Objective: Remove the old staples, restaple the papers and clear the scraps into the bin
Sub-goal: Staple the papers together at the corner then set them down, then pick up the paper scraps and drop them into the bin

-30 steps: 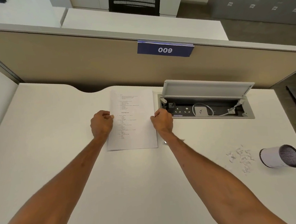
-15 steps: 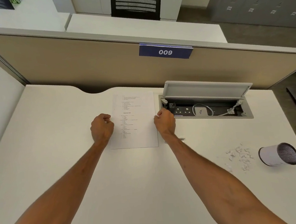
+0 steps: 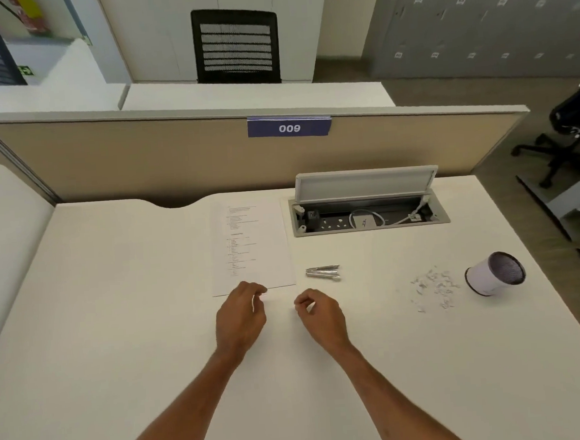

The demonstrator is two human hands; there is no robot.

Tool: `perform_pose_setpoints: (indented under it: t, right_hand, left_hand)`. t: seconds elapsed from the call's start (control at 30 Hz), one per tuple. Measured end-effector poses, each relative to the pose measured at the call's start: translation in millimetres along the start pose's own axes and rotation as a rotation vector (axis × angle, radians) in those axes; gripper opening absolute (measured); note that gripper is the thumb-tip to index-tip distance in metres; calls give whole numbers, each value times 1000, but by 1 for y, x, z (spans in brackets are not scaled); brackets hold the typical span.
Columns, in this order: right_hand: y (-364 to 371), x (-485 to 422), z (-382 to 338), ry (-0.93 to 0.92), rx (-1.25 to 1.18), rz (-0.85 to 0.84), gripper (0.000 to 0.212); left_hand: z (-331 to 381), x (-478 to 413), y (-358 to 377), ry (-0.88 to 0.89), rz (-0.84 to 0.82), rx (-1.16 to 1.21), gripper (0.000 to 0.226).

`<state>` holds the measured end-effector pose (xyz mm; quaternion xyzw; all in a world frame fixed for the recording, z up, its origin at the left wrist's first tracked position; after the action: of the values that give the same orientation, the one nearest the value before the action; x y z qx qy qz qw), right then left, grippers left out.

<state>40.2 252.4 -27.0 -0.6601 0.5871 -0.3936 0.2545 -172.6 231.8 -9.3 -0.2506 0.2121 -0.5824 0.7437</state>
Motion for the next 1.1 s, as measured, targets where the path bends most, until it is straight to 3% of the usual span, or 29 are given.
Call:
perform_pose_setpoints:
  t: [0.17,0.53,1.1]
  right_hand:
    - [3,58,45,-39,128,-74,6]
    - [-33,115,118,5,189,1,6]
    - [-179,48,276,85,151,183,12]
  left_hand:
    - [18,57,31,108,-113,-31,25]
    - [51,119,75,164,-172,-99,23]
    - [207,132,243,111,-176,-99,26]
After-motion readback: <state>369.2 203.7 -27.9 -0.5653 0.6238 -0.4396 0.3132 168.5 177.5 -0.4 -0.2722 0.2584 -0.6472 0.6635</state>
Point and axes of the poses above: each hand's wrist, its own x-axis away from the middle knuckle, its own y-axis out of the palm, z = x × y, the point moved 5 cm from there along -x, towards the middle knuckle, and after that the axes turned 11 degrees about x, right-handed, at the moved point
